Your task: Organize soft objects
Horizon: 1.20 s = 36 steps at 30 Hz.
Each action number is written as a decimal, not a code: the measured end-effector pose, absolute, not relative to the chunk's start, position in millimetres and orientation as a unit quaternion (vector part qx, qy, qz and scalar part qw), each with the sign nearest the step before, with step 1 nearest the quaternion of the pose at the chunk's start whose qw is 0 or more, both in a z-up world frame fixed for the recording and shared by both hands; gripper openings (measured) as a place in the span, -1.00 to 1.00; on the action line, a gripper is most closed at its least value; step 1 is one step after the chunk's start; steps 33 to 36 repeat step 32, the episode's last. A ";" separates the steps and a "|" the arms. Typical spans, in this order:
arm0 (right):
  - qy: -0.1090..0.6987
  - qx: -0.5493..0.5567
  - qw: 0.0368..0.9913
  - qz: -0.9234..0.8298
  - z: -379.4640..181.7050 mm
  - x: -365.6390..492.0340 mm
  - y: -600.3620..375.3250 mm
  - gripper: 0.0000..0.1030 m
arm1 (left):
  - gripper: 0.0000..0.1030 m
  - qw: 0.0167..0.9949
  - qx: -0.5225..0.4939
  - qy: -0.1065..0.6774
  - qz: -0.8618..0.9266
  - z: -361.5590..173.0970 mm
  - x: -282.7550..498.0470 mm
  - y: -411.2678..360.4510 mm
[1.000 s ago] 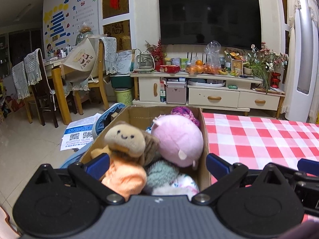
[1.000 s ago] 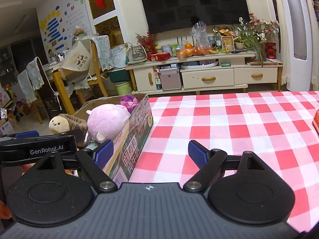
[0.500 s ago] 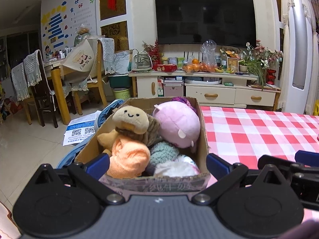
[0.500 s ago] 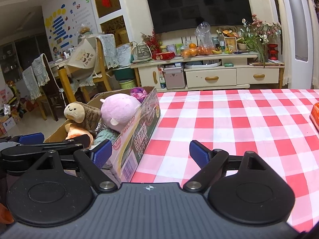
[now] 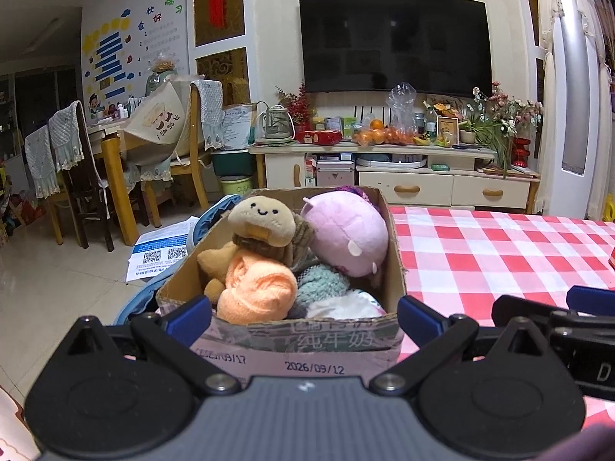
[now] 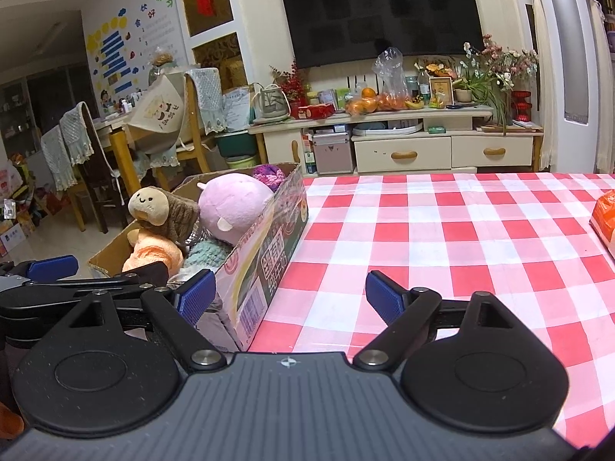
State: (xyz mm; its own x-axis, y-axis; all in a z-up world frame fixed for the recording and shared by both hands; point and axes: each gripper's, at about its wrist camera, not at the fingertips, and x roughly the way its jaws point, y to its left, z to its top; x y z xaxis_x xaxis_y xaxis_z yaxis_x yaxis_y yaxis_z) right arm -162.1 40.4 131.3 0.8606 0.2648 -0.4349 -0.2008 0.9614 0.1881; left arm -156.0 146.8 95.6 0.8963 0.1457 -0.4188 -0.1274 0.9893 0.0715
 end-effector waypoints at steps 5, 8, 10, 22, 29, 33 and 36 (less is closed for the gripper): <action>0.228 0.059 0.964 0.121 129.4 -162.9 44.6 1.00 | 0.98 0.974 0.015 0.215 0.071 92.0 -157.6 152.7; 0.229 0.060 0.964 0.120 126.9 -161.7 44.9 1.00 | 0.98 0.974 0.016 0.216 0.073 90.3 -157.1 153.3; 0.230 0.060 0.964 0.120 125.5 -160.9 45.2 1.00 | 0.98 0.973 0.017 0.216 0.073 88.9 -157.4 153.6; 0.225 0.064 0.964 0.124 120.6 -161.7 42.7 1.00 | 0.98 0.973 0.017 0.221 0.070 83.8 -154.8 153.4; 0.221 0.075 0.964 0.129 116.8 -160.2 31.0 1.00 | 0.98 0.972 0.016 0.227 0.061 82.3 -147.6 142.3; 0.210 0.089 0.966 0.123 120.7 -158.7 17.1 1.00 | 0.98 0.975 0.015 0.213 0.056 88.9 -147.1 131.1; 0.210 0.089 0.966 0.123 120.7 -158.7 17.1 1.00 | 0.98 0.975 0.015 0.213 0.056 88.9 -147.1 131.1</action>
